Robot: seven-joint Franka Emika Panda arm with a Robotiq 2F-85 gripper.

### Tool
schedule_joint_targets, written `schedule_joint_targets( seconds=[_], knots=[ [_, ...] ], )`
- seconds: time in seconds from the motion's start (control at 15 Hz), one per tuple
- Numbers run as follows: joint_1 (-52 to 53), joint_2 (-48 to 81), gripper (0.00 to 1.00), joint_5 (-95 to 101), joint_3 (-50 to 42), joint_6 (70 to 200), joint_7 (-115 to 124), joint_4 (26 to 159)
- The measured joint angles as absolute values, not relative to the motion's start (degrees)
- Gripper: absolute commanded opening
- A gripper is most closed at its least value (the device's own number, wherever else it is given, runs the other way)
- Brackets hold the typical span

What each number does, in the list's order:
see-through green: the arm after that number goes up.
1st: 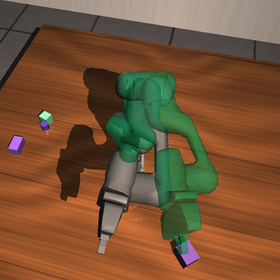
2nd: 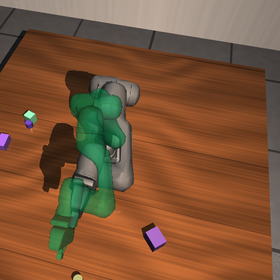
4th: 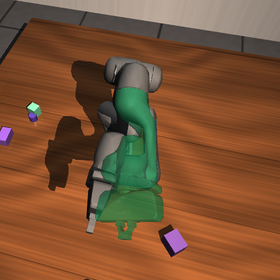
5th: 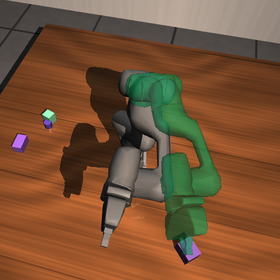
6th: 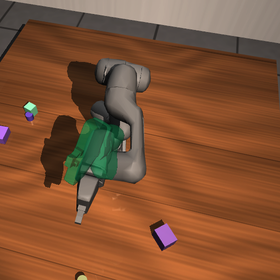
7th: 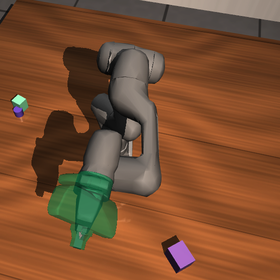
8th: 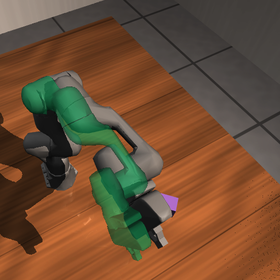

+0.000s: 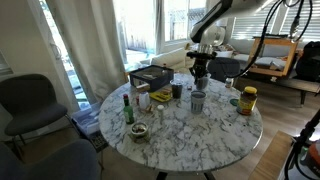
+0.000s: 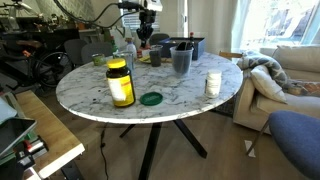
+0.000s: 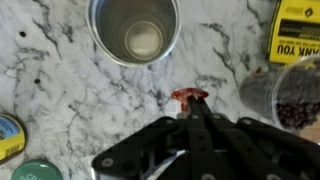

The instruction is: Put the orange sachet in the silver cup

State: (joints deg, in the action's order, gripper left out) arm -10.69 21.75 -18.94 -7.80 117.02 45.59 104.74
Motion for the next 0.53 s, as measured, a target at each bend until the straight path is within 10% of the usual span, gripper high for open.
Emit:
schedule_joint_targets(
  seconds=[0.53],
  knots=[
    [-7.05, 16.54, 0.00, -21.24, -4.74, 101.74, 37.12, 107.10]
  ],
)
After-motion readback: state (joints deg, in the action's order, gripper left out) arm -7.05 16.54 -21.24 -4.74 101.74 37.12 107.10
